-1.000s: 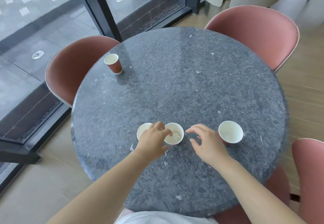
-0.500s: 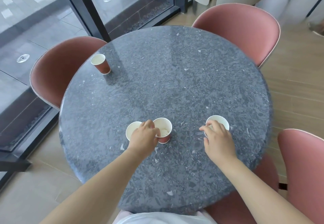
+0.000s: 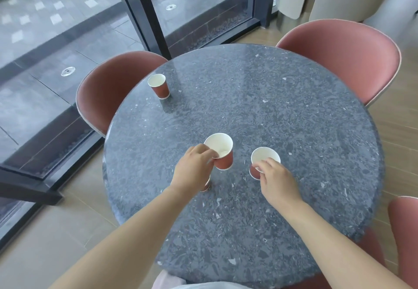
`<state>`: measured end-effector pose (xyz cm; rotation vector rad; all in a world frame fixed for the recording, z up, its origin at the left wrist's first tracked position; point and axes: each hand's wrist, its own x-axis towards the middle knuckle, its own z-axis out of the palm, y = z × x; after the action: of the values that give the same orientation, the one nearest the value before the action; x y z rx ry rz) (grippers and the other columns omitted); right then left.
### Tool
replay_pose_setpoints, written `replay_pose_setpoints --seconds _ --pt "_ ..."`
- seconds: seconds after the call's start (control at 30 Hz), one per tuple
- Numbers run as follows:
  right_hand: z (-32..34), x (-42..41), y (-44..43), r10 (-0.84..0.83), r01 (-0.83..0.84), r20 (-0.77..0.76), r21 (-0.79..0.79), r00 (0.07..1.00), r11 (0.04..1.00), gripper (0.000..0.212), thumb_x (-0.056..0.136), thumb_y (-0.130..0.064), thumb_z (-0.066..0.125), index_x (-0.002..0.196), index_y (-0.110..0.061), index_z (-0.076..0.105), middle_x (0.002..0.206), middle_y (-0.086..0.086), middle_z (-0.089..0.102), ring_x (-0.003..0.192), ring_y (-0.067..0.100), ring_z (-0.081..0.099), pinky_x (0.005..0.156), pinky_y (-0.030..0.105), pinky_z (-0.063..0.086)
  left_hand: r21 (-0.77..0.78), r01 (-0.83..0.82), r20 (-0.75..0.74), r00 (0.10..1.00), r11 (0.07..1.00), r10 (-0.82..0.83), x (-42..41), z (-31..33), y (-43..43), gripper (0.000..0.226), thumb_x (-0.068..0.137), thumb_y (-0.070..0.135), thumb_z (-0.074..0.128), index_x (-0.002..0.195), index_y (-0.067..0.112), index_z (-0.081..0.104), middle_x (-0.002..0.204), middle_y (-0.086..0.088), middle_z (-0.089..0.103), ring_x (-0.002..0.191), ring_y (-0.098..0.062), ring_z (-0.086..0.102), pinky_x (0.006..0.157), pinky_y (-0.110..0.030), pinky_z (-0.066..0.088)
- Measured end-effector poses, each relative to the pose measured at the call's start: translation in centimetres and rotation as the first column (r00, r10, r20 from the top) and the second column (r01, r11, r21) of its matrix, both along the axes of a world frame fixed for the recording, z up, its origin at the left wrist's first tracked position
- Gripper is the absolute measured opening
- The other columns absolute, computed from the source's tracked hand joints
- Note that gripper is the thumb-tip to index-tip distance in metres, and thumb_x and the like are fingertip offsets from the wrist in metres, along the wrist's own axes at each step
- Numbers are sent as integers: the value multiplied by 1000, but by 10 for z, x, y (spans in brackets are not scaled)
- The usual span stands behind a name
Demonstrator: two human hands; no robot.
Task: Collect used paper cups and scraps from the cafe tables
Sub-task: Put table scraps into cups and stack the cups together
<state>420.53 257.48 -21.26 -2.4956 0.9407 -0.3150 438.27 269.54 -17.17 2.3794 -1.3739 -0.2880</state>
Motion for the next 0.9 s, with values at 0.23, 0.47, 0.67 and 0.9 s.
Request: replay_pose_setpoints --seconds 0.23,0.47,0.67,0.9 --pt "17 66 6 102 -99 102 -33 989 995 31 77 10 52 100 -9 62 93 8 64 83 29 57 72 37 46 15 -43 19 999 999 43 46 0 19 23 92 16 52 109 23 66 111 0 60 104 -24 52 78 -41 49" --pt "13 142 13 175 -175 77 -9 982 985 25 82 6 51 98 -5 65 97 10 64 92 30 57 77 38 45 61 -93 10 996 994 92 109 -13 43 25 90 15 53 109 23 66 110 1 60 105 -23 51 77 -41 50" --pt "11 213 23 171 -173 61 20 983 985 18 82 1 53 91 -7 65 95 8 66 91 30 55 76 36 41 146 -108 42 994 983 103 173 -32 54 25 91 16 53 107 30 66 108 5 59 103 -20 50 65 -35 49" --pt "-8 272 39 106 -108 33 67 994 992 17 81 -1 52 90 -9 64 94 4 67 92 25 54 65 28 39 230 -27 53 998 973 15 240 -58 55 27 91 17 53 109 34 64 112 7 58 104 -19 50 67 -31 47"
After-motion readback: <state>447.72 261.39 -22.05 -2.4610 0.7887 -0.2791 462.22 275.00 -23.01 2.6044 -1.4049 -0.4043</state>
